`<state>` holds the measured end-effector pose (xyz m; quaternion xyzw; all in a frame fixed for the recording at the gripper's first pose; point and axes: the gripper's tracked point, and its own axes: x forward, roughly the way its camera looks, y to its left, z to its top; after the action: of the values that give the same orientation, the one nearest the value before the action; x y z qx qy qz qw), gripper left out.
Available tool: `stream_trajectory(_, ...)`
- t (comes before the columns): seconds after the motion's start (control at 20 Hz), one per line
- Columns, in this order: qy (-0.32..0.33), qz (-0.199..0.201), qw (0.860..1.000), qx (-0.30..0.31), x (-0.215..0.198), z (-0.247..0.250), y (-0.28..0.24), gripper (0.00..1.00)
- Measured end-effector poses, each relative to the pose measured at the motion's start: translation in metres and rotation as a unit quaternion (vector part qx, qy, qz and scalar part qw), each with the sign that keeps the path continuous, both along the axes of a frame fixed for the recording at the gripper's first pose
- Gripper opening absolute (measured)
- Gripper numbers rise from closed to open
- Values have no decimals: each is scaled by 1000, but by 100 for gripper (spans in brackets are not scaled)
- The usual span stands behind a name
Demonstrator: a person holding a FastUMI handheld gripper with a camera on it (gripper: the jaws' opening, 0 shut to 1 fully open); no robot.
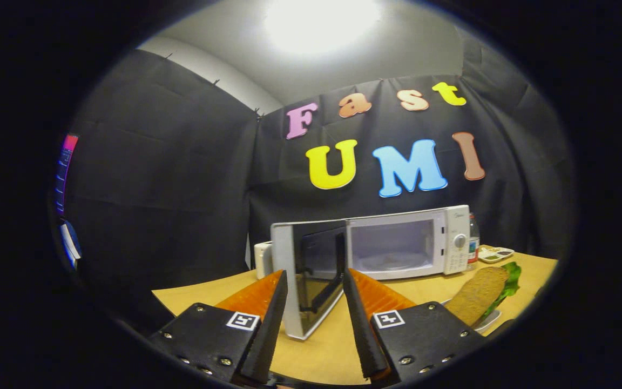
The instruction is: Open the microwave, put the food inside, and close the microwave door.
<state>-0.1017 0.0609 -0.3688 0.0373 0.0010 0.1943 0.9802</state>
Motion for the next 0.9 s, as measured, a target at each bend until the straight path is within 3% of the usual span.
stream_trajectory(0.25,40,-101,994,-16,21,-26,-144,62)
stream_trajectory(0.3,41,-120,992,-19,23,-28,-164,70)
stream_trajectory(0.4,46,-137,989,-15,26,-36,-191,81)
stream_trajectory(0.5,46,-149,988,2,28,-36,-211,81)
stream_trajectory(0.65,49,-202,977,49,37,-35,-257,84)
stream_trajectory(0.75,94,-173,972,129,48,-55,-250,84)
stream_trajectory(0.85,157,-131,959,199,57,-80,-232,84)
stream_trajectory(0.9,176,-132,951,217,62,-90,-238,84)
